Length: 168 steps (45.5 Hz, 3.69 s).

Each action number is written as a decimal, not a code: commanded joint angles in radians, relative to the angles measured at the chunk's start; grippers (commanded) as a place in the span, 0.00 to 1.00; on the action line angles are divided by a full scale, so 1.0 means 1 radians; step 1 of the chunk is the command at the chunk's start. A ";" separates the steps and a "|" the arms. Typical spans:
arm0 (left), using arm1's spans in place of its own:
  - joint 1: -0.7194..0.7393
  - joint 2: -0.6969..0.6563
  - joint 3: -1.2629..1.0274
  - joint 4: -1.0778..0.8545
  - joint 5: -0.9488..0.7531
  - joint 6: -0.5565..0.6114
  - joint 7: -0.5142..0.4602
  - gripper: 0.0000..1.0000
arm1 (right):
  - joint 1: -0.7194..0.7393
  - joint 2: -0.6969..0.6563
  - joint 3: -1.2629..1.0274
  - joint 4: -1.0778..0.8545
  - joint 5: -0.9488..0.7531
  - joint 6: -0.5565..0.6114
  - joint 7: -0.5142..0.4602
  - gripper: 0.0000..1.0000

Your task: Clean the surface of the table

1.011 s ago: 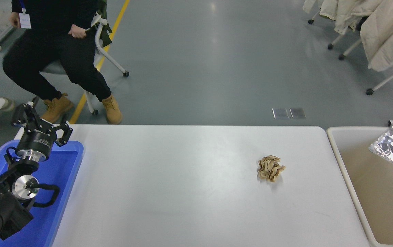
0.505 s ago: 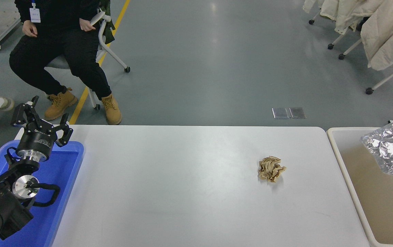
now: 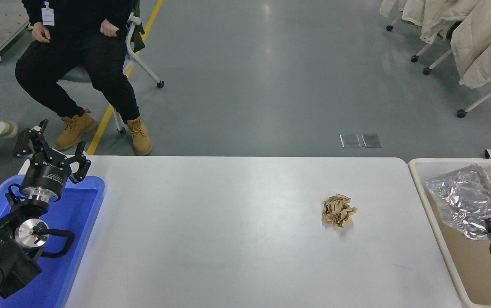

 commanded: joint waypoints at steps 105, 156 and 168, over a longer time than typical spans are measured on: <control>0.000 0.000 0.000 0.000 0.000 0.000 0.000 1.00 | 0.038 -0.165 0.710 0.975 0.058 -0.060 0.066 1.00; 0.000 0.000 0.000 -0.001 0.000 0.000 0.000 1.00 | 0.009 0.224 0.892 0.797 0.061 -0.058 0.287 1.00; 0.000 0.000 0.000 -0.001 0.000 0.000 0.000 1.00 | 0.050 0.143 0.682 0.821 -0.094 -0.060 0.278 0.98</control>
